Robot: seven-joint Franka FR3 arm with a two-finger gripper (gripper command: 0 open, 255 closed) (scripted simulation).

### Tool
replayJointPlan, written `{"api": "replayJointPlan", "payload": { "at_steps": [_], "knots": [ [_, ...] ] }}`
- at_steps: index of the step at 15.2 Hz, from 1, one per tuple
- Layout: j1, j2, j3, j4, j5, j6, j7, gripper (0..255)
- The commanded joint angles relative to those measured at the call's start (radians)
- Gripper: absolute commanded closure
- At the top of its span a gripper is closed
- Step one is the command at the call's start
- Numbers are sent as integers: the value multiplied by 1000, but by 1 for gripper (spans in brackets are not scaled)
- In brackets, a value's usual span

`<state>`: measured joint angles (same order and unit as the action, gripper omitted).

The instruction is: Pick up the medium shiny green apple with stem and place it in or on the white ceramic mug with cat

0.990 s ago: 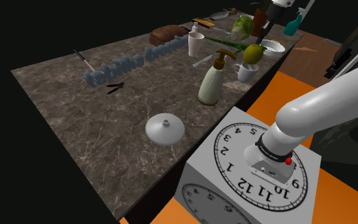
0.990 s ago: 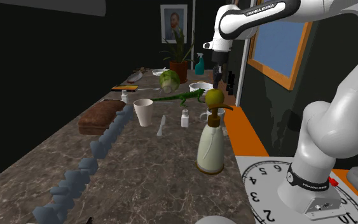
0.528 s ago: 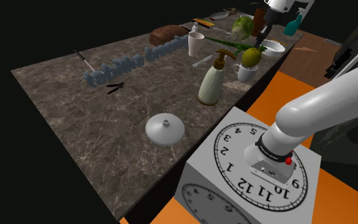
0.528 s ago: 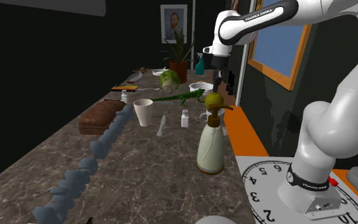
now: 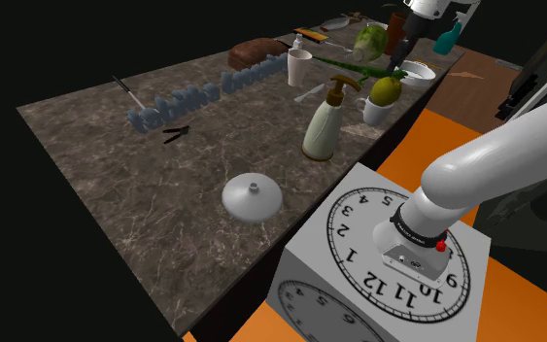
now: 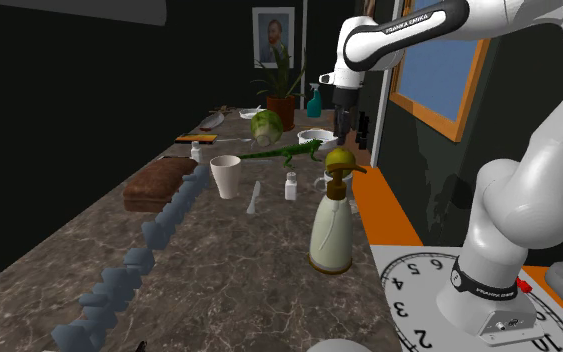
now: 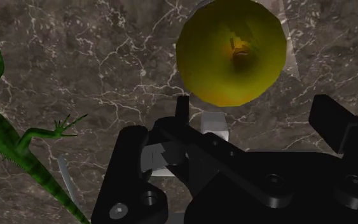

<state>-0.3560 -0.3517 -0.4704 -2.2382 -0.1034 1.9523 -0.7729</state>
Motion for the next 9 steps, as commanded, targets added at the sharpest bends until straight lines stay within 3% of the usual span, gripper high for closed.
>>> {"api": "replayJointPlan", "payload": {
  "at_steps": [1, 5, 9],
  "knots": [
    [0, 0, 0, 0, 0, 0, 0, 0],
    [1, -19, 13, 112, 0, -129, 3, 0],
    [1, -19, 13, 112, 0, -129, 3, 0]
  ]
}}
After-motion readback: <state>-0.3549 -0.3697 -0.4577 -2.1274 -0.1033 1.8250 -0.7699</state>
